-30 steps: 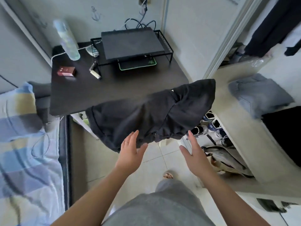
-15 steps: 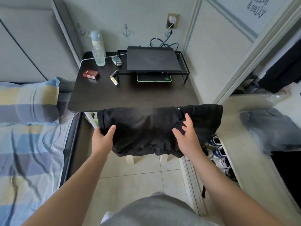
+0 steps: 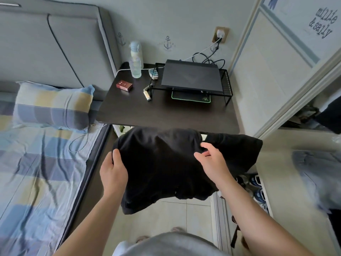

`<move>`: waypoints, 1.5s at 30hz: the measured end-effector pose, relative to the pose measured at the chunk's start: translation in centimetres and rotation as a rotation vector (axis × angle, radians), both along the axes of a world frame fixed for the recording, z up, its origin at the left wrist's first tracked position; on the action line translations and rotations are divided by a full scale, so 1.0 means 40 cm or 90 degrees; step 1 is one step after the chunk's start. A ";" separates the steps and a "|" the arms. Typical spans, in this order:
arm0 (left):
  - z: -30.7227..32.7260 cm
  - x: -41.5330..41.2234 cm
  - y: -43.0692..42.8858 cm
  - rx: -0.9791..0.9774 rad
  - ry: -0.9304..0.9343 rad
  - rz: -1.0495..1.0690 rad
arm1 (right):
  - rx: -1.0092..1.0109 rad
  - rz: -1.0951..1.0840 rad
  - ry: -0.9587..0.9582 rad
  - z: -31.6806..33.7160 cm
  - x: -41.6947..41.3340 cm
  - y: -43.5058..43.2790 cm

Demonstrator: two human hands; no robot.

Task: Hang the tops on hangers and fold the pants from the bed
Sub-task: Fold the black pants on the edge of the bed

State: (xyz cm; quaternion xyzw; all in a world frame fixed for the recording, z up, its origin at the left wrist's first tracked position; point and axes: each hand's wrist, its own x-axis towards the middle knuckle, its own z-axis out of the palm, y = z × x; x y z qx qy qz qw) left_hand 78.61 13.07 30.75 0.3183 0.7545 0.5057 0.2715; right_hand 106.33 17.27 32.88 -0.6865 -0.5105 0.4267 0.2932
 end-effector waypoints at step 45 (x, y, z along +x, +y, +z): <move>1.467 -0.758 -0.106 0.492 0.237 -0.038 | 0.583 0.646 0.169 1.071 -0.953 -0.030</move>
